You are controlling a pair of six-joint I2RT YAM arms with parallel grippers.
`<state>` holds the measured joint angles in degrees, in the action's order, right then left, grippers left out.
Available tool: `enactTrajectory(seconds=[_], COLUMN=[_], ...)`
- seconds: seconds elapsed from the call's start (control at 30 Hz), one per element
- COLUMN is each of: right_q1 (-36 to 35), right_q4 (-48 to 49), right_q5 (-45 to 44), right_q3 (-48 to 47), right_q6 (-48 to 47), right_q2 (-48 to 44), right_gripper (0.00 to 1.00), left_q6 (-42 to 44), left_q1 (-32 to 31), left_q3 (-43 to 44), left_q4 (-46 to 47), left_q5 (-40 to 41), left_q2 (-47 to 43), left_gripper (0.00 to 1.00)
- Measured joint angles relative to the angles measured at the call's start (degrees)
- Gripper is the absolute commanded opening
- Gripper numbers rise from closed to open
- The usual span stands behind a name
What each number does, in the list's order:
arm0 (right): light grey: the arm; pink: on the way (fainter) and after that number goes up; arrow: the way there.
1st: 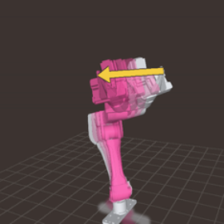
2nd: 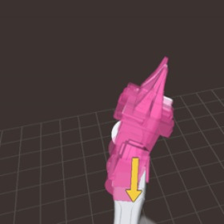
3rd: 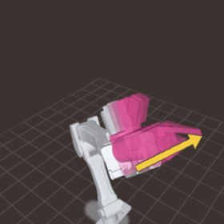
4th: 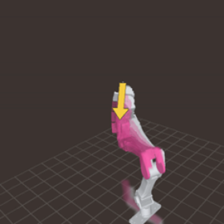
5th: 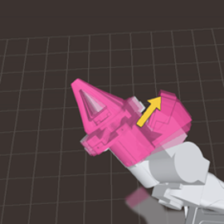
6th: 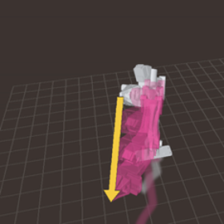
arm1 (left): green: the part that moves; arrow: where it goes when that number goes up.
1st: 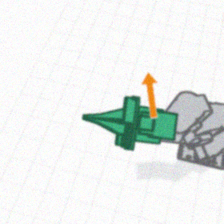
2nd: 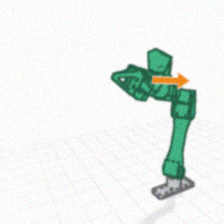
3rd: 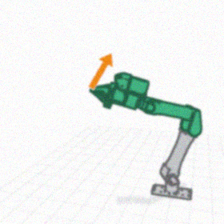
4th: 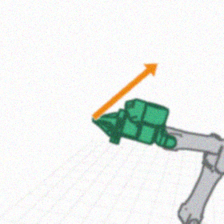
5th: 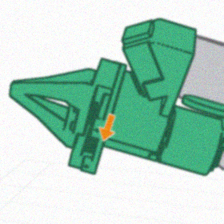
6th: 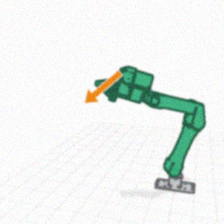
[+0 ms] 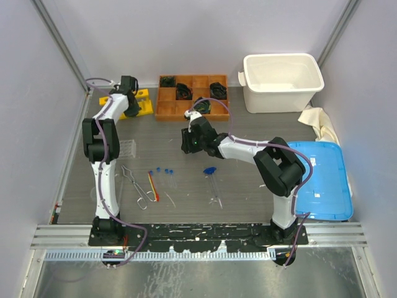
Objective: Organize the chemistry lab equipment
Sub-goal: Move the test tube rack to the corner of the board.
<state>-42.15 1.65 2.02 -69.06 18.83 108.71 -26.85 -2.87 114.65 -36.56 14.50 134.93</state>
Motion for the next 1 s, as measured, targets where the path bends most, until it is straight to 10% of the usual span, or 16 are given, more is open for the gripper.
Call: enactTrajectory(seconds=[1.0], right_q1=[0.0], right_q4=[0.1], right_q5=[2.4], right_q3=[-0.7], right_q6=[-0.4], right_q2=[1.0], right_gripper=[0.42], left_q6=[-0.9], left_q1=[8.9], left_q3=[-7.6], left_q4=[-1.9], left_q5=[2.9], left_q2=[-4.6], left_gripper=[0.00])
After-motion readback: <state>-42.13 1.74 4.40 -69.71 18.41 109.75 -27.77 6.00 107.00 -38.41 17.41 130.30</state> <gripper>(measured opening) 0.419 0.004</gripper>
